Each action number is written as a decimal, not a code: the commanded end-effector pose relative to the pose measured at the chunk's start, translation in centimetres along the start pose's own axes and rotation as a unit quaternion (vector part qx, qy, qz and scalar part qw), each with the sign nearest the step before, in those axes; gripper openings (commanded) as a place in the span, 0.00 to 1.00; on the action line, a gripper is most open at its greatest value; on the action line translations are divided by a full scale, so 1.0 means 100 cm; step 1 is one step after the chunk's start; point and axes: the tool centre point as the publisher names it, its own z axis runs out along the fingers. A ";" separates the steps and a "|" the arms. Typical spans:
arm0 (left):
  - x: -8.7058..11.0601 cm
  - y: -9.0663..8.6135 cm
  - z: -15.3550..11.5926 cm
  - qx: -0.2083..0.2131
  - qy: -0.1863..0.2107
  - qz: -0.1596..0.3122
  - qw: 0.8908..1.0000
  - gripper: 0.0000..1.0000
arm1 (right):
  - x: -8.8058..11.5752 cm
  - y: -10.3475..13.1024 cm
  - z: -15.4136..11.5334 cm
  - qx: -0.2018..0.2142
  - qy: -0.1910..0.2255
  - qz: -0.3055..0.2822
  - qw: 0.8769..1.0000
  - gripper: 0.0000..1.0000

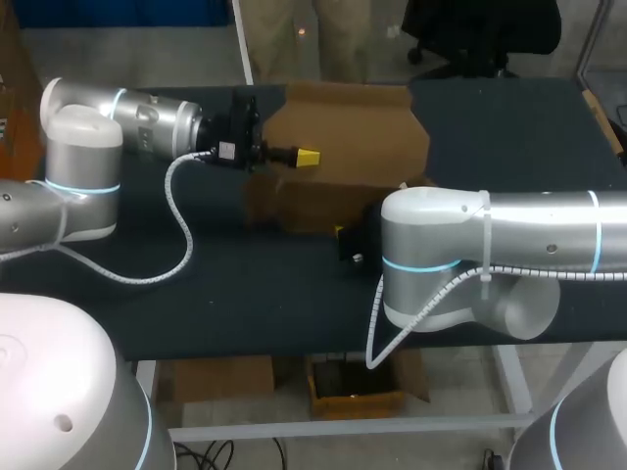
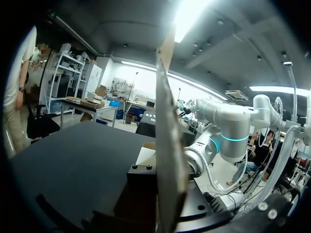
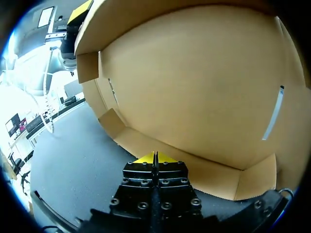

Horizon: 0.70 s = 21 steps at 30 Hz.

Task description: Assemble the packaging by folding the flat box into shape, placing the metal phone stand inside, and closing the box properly

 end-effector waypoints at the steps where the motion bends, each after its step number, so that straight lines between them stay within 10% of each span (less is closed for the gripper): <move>1: -0.004 0.006 0.004 -0.002 0.000 -0.002 1.000 0.00 | 0.002 -0.004 0.003 -0.003 -0.003 0.000 1.000 0.00; 21: -0.006 0.008 0.003 0.001 -0.007 -0.005 1.000 0.00 | 0.002 -0.004 0.003 -0.003 -0.003 0.000 1.000 0.00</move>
